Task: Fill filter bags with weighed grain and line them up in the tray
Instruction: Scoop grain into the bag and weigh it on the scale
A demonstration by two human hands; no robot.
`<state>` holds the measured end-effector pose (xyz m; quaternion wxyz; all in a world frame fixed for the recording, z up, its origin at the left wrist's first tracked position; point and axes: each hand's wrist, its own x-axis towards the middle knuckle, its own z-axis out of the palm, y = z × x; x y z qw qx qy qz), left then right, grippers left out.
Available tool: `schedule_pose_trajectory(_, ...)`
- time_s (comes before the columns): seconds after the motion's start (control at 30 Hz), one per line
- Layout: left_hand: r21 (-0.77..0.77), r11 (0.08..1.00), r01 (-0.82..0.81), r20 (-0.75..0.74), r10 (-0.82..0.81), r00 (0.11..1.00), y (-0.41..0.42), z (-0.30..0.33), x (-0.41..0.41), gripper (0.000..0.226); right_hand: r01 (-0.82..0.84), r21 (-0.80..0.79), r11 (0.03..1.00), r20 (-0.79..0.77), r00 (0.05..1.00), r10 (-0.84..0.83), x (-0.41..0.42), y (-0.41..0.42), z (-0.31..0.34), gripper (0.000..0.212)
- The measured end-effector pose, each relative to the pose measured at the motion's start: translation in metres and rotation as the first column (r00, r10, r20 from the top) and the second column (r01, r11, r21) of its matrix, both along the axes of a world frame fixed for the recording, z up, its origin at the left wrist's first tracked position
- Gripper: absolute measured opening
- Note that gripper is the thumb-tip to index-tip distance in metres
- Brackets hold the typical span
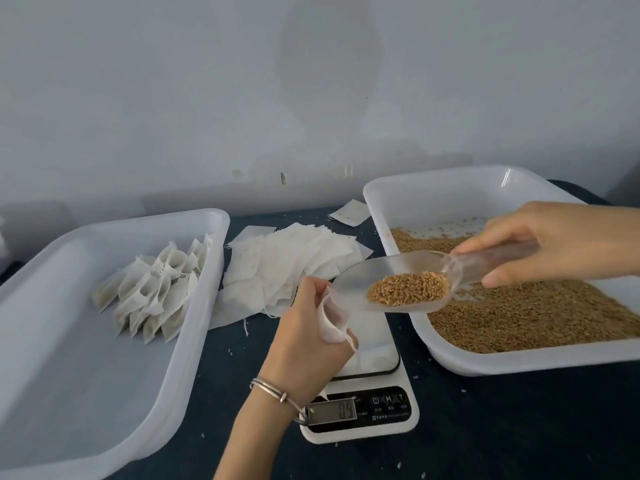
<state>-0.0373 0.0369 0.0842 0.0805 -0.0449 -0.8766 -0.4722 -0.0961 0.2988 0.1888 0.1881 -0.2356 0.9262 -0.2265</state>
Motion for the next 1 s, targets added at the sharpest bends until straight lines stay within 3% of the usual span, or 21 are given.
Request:
schedule_pose_trajectory(0.27,0.020,1.000,0.022,-0.027,-0.022,0.999,-0.002,0.003,0.004,0.035,-0.079,0.143,0.987,-0.051,0.995,0.087,-0.003,-0.009,0.015,0.048)
schedule_pose_trajectory(0.33,0.021,1.000,0.019,-0.020,-0.018,1.000,-0.002,0.002,0.004,0.039,-0.093,0.148,0.985,-0.103,0.989,0.109,-0.005,-0.015,0.019,0.042)
schedule_pose_trajectory(0.47,0.003,1.000,0.005,-0.023,-0.005,1.000,0.001,0.001,0.001,0.041,-0.143,0.215,0.966,-0.232,0.954,0.192,-0.009,-0.031,0.034,0.054)
schedule_pose_trajectory(0.57,0.041,0.999,-0.010,-0.015,0.011,1.000,0.005,-0.001,-0.002,0.044,-0.165,0.287,0.944,-0.283,0.927,0.248,-0.014,-0.044,0.045,0.036)
schedule_pose_trajectory(0.67,0.064,0.998,-0.027,-0.022,0.028,0.999,0.007,-0.004,-0.006,0.048,-0.183,0.345,0.921,-0.337,0.891,0.304,-0.017,-0.057,0.054,0.031)
schedule_pose_trajectory(0.9,0.092,0.995,-0.035,-0.046,0.040,0.998,0.009,-0.013,-0.011,0.044,-0.052,0.471,0.881,-0.414,0.868,0.273,-0.038,-0.066,0.051,0.030)
schedule_pose_trajectory(1.0,0.142,0.990,-0.028,-0.017,0.031,0.999,0.011,-0.014,-0.012,0.042,0.003,0.520,0.854,-0.502,0.810,0.303,-0.057,-0.050,0.046,0.038)
